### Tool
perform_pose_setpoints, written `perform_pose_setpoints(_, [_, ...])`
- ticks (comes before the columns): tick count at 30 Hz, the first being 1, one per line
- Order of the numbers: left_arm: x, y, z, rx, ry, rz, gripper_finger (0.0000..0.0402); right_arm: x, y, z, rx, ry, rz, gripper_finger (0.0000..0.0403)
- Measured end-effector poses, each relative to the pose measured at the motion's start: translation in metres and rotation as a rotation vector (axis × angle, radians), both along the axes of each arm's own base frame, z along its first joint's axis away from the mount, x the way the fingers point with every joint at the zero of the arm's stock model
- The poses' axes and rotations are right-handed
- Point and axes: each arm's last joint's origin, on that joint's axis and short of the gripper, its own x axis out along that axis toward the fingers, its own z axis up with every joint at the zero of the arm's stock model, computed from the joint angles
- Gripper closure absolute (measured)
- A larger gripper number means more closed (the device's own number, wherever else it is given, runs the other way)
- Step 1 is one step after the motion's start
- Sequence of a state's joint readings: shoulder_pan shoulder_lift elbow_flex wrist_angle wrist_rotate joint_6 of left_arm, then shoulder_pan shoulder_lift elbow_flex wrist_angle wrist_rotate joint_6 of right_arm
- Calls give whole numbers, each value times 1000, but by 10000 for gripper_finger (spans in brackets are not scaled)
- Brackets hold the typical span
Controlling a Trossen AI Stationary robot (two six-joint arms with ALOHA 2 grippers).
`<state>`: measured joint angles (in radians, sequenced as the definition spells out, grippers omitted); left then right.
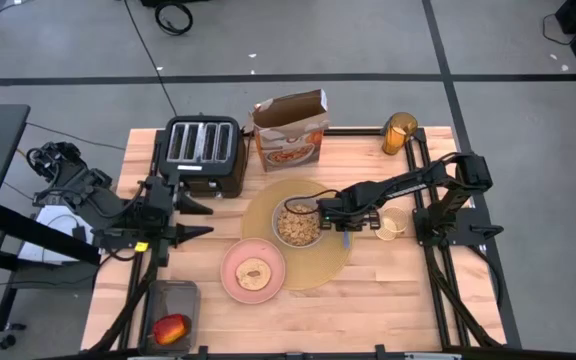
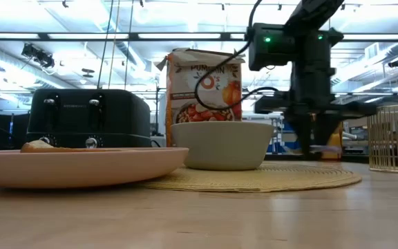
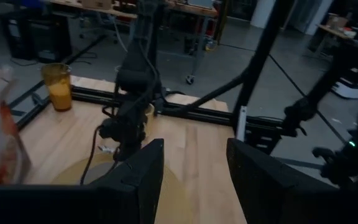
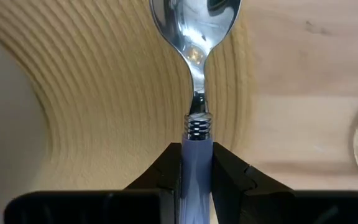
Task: Arrange a breakfast setting
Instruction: Put the purple spoon from the gold pen holder on the brown table mat to the left of the gray bowl, then adjust the gray bowl on the brown table mat
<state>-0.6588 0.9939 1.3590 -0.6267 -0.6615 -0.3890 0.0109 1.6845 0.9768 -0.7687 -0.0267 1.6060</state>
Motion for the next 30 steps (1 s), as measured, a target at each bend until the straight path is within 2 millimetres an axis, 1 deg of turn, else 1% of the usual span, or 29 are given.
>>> perform_pose_setpoints(3, [2,2,0,0,-2,17,221,7,-1,-5,0,-36,-26,341])
perform_pose_setpoints(8, [2,3,0,-20,-3,27,221,9,-1,-15,21,-3,-21,341])
perform_pose_setpoints(13, [2,3,0,-20,-3,27,221,10,-1,-16,22,-11,-19,341])
perform_pose_setpoints(15, [2,3,0,-21,-3,27,221,9,0,-14,23,-13,-16,319])
perform_pose_setpoints(18, [2,3,0,-20,-2,27,221,7,0,-9,25,-22,16,256])
perform_pose_setpoints(21, [2,3,0,-19,-2,27,221,5,1,3,15,-52,61,201])
perform_pose_setpoints(24, [2,4,0,-20,-3,27,221,3,2,23,-33,-73,106,167])
perform_pose_setpoints(27, [2,4,1,-36,-4,23,221,5,4,52,-115,-157,251,154])
perform_pose_setpoints(29, [2,3,1,-53,-9,5,221,7,8,70,-212,-208,372,153])
perform_pose_setpoints(30, [2,3,2,-58,-16,4,221,6,9,78,-263,-220,397,154])
